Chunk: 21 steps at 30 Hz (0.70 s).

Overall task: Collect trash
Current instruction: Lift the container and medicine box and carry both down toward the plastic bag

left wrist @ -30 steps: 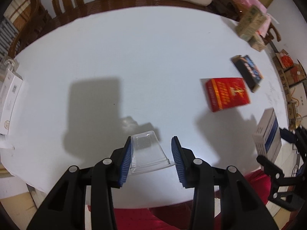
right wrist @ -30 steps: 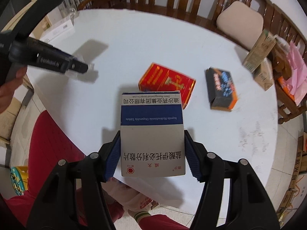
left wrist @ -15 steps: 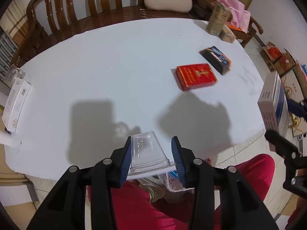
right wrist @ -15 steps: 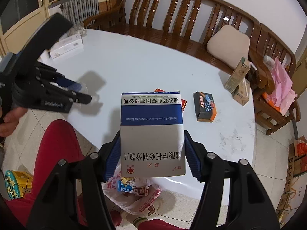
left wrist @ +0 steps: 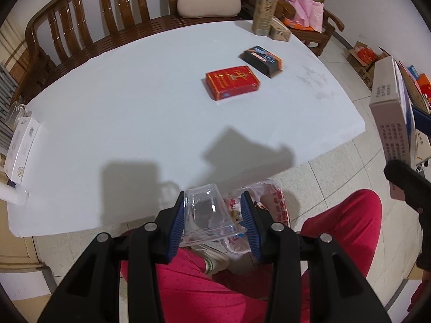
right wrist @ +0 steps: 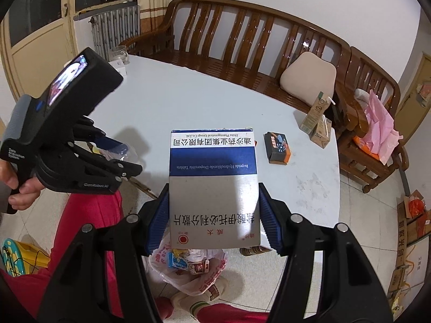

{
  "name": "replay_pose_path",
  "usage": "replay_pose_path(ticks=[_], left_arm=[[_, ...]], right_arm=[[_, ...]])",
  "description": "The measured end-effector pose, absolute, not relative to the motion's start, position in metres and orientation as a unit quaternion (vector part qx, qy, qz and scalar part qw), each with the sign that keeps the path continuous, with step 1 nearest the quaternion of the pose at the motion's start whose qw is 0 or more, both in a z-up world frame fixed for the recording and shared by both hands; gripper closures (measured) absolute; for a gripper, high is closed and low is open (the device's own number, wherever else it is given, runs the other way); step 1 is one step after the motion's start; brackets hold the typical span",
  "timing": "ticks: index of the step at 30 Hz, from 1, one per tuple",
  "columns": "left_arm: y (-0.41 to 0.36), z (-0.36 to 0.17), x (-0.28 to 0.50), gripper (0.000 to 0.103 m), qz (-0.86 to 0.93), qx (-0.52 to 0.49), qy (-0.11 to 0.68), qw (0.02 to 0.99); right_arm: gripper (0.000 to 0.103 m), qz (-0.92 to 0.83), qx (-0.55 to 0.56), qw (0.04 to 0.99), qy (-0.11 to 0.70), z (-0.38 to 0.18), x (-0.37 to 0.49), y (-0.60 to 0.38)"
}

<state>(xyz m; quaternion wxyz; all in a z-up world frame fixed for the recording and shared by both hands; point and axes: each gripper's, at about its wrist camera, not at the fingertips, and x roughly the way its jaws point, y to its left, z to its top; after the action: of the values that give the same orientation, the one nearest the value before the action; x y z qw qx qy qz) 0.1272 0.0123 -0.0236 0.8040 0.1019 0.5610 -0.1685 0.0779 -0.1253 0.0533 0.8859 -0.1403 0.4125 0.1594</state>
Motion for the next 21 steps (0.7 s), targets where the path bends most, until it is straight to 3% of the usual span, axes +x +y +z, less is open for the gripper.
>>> replay_pose_path(ticks=[21], left_arm=[[-0.007,-0.038,0.066,0.063,-0.195,0.123,0.544,0.806]], right_arm=[[0.043,0.150,-0.133,0.886,0.419,0.034,0.005,-0.120]])
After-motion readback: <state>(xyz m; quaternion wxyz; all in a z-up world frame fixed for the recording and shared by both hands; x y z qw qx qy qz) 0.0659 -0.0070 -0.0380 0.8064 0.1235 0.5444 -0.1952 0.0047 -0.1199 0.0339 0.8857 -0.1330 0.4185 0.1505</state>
